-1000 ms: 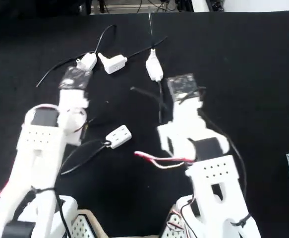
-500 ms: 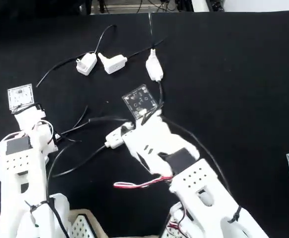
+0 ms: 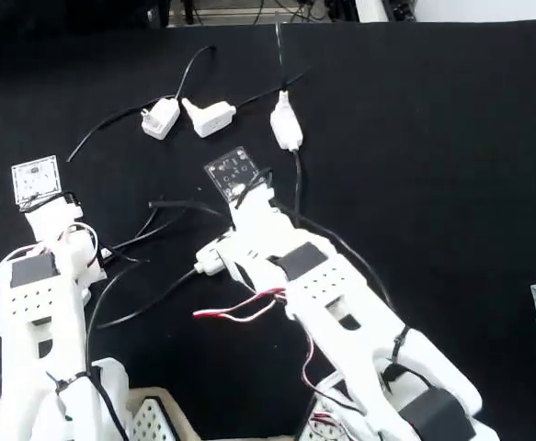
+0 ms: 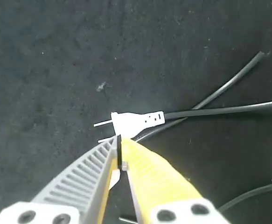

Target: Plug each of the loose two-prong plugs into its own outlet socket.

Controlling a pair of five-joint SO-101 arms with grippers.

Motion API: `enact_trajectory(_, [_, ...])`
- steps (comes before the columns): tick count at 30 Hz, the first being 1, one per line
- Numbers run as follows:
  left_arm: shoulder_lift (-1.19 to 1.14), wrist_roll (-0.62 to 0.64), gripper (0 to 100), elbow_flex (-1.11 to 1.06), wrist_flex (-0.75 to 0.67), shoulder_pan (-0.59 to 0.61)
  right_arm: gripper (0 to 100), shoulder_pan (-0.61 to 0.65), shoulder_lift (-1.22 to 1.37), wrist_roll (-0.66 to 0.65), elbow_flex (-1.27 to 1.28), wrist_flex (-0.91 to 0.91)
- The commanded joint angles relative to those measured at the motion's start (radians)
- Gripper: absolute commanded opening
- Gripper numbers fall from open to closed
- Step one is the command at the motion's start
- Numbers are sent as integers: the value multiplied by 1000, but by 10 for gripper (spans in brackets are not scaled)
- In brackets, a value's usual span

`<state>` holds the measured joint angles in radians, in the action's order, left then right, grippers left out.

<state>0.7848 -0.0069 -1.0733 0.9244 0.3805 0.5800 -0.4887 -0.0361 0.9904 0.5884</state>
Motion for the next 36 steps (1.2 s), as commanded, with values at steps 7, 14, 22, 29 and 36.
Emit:
enact_trajectory(7, [17, -2, 33, 2, -18, 2, 12, -32, 102, -5, -24, -143])
enact_trajectory(14, [17, -2, 33, 2, -18, 2, 12, -31, 108, -5, -30, -100])
enact_trajectory(22, [17, -2, 33, 2, -18, 2, 11, -31, 117, -2, -42, -69])
enact_trajectory(29, [17, -2, 33, 2, -18, 2, 11, -31, 136, -3, -31, -71])
enact_trajectory(36, [17, -2, 33, 2, -18, 2, 11, -31, 274, -5, -38, -137])
